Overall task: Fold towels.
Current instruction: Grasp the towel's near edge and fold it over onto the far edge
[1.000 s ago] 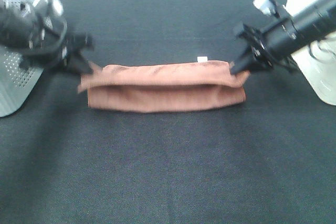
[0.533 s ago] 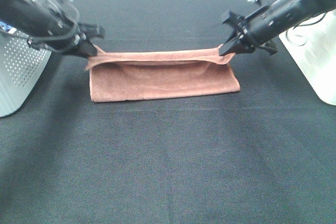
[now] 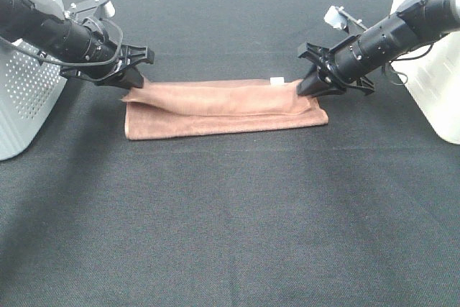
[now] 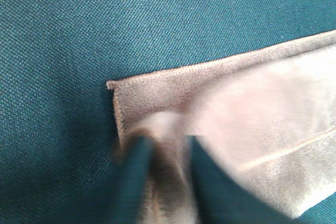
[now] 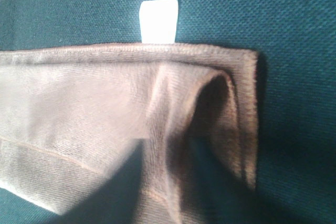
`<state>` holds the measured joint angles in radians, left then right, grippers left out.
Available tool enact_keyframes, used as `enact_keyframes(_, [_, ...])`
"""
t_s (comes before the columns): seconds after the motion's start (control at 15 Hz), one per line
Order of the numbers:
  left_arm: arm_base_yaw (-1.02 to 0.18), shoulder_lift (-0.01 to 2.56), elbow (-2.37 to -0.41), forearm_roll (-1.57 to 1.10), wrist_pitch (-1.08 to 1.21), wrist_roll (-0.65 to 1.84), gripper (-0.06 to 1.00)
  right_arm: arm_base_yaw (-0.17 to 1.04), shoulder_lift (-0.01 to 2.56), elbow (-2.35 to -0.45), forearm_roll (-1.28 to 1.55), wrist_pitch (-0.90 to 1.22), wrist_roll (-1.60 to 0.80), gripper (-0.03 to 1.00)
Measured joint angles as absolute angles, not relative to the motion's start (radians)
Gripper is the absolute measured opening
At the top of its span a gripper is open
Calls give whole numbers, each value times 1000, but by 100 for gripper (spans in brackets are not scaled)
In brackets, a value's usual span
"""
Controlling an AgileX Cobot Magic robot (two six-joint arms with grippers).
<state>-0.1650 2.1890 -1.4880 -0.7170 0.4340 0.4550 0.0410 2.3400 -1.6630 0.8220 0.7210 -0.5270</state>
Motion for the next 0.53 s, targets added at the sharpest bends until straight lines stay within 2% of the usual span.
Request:
enact_keyframes(0.13, [-165,2189,-1488,-717,450,442,62,41,2338,-1663,811,727,-522,62])
enact_keyframes(0.2, [-165,2189,-1488,-715,465,432,70,41,2326,-1663,785,738,-503,68])
enact_keyframes(0.33, [-163,2189,-1488,-652,506,366,76,41,2290,-1663,673,782,-395,72])
enact_keyframes(0.53, [-162,2199,-1493,-543,526,205,76,41,2277,-1666,494,836,-247,73])
